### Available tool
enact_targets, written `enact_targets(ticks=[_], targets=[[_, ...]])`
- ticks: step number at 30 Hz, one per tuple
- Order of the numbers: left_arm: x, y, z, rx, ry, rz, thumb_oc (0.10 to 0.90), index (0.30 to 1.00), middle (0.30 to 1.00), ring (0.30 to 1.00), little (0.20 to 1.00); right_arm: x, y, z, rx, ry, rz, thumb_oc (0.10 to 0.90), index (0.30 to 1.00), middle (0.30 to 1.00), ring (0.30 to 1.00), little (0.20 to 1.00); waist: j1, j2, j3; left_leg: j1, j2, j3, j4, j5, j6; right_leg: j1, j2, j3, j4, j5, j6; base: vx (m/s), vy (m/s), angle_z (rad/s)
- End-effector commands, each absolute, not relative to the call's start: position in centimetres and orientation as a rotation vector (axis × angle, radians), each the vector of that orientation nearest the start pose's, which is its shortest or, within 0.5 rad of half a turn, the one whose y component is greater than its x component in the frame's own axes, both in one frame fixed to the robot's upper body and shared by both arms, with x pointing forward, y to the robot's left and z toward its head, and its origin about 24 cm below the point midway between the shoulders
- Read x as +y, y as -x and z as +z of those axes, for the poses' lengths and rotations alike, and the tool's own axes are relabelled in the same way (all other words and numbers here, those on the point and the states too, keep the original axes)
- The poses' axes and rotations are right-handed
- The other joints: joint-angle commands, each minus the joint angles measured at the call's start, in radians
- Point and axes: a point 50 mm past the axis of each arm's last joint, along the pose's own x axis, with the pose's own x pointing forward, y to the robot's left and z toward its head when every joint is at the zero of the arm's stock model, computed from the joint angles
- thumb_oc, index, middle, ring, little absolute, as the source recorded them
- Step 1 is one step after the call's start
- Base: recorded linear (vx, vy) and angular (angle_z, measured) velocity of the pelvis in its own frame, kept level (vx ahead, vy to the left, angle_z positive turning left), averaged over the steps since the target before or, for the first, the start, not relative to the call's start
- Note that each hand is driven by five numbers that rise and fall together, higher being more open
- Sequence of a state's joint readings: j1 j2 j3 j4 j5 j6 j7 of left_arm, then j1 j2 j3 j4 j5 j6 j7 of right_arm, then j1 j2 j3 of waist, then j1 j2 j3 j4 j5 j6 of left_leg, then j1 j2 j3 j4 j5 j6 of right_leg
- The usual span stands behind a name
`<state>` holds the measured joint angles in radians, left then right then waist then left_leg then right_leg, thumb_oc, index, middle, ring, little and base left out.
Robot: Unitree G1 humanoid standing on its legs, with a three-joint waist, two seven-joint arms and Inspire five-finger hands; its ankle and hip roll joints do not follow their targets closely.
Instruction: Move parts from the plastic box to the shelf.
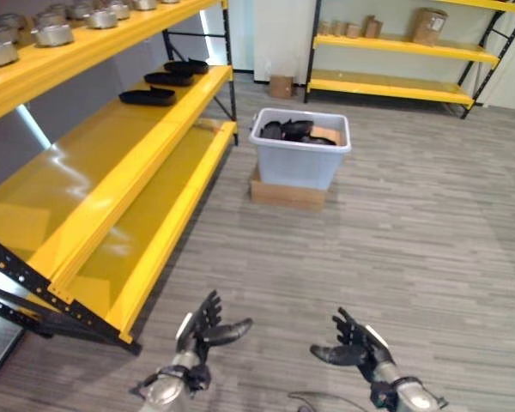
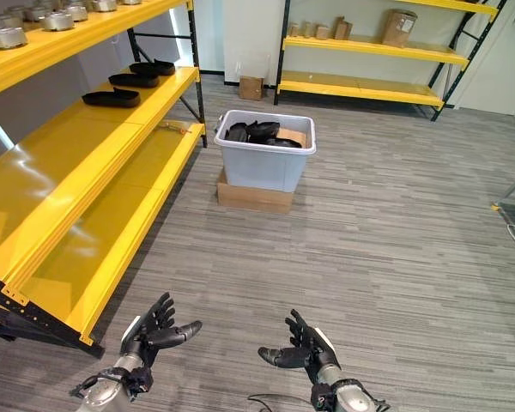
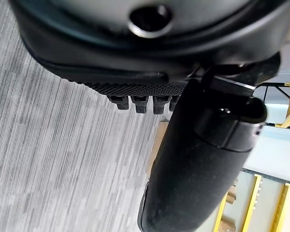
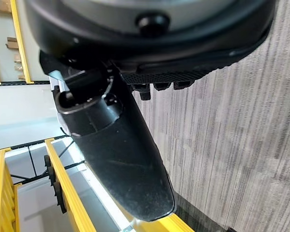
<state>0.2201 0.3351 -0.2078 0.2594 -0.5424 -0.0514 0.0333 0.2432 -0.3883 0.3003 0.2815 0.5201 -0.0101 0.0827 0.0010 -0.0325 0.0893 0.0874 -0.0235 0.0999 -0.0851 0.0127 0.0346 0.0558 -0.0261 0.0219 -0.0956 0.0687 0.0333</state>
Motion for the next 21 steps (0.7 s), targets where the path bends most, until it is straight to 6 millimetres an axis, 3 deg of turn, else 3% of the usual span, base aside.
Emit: enact_targets(ticks=[1, 21], targets=[[19.75, -21.05, -2.45, 0.268, 0.194, 0.001, 0.9, 1.0, 1.0, 1.0, 1.0, -18.95, -19.23, -3.9, 0.381, -0.154, 0.172, 0.9, 1.0, 1.0, 1.0, 1.0, -0.013, -0.004, -0.041, 0.013, 0.051, -0.021, -0.002, -0.003, -0.049, 0.032, -0.043, 0.012, 0.008, -0.013, 0.066, 0.0, 0.0, 0.0], [19.73, -20.92, -2.62, 0.282, 0.177, -0.021, 0.9, 1.0, 1.0, 1.0, 1.0, -18.85, -19.14, -4.14, 0.393, -0.154, 0.172, 0.9, 1.0, 1.0, 1.0, 1.0, -0.015, -0.007, -0.041, 0.017, 0.053, -0.023, -0.002, -0.004, -0.051, 0.036, -0.046, 0.009, 0.008, -0.014, 0.063, 0.0, 0.0, 0.0]])
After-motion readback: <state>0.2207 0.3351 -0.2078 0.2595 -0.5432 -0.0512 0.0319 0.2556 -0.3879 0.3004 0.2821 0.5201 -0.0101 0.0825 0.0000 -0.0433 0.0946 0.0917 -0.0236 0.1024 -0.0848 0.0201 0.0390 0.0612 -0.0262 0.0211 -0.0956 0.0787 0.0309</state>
